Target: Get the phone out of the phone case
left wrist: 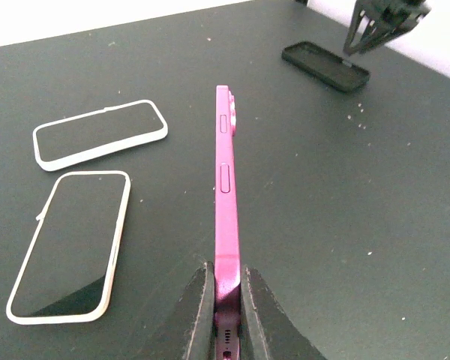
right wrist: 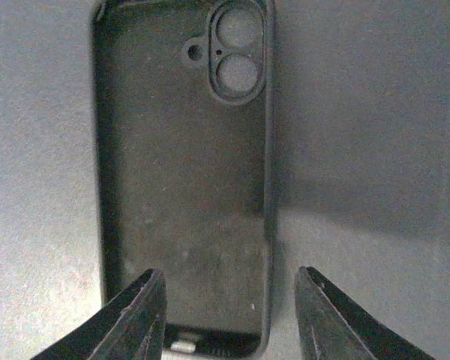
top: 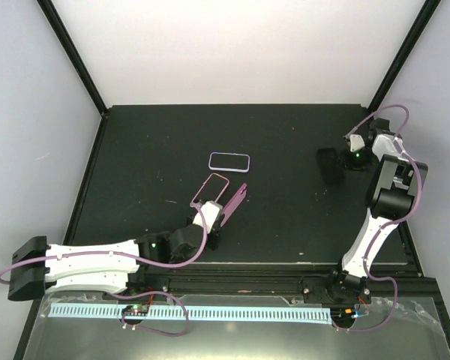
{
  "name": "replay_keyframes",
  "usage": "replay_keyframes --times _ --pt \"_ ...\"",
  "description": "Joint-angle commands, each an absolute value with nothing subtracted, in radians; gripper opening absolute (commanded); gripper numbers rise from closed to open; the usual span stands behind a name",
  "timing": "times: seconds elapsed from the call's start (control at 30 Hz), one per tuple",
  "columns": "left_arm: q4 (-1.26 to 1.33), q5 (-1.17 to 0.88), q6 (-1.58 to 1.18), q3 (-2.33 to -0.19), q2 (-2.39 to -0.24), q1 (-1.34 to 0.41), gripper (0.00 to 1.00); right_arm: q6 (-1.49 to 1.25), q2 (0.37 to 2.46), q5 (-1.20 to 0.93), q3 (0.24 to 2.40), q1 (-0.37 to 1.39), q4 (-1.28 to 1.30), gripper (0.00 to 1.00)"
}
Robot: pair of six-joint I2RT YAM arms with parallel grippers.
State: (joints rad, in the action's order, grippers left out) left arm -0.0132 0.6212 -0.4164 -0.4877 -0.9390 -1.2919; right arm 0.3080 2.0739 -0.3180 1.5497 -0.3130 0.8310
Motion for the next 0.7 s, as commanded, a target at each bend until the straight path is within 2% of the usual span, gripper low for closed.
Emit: replay_keyframes --times 0.0,0.17,0.37,0.5,0.57,0.67 --pt "0.000 0.671 -0.393 -0.560 -0.989 -1.299 0.02 0.313 1.900 -0.288 1.453 -0.311 0.763 0.47" --pt "-0.039 0.760 -0.355 -0.649 -1.120 -1.298 0.02 0.339 1.606 -0.445 1.223 -0.285 0.754 0.47" --pt "0.077 0.835 -0.216 -0.738 -1.362 -1.270 0.02 0.316 1.180 -0.414 1.009 -0.079 0.753 0.49" --pt "0.086 0.859 -0.156 -0.872 -1.520 -1.240 0.02 0.205 0.962 -0.459 0.956 -0.061 0.735 0.55" --pt "0.079 0.870 -0.117 -0.945 -1.598 -1.229 0.01 0.133 0.877 -0.443 0.941 -0.062 0.715 0.62" --pt "0.073 0.906 -0.050 -1.059 -1.701 -1.222 0.02 0.092 0.768 -0.427 0.902 -0.062 0.663 0.82"
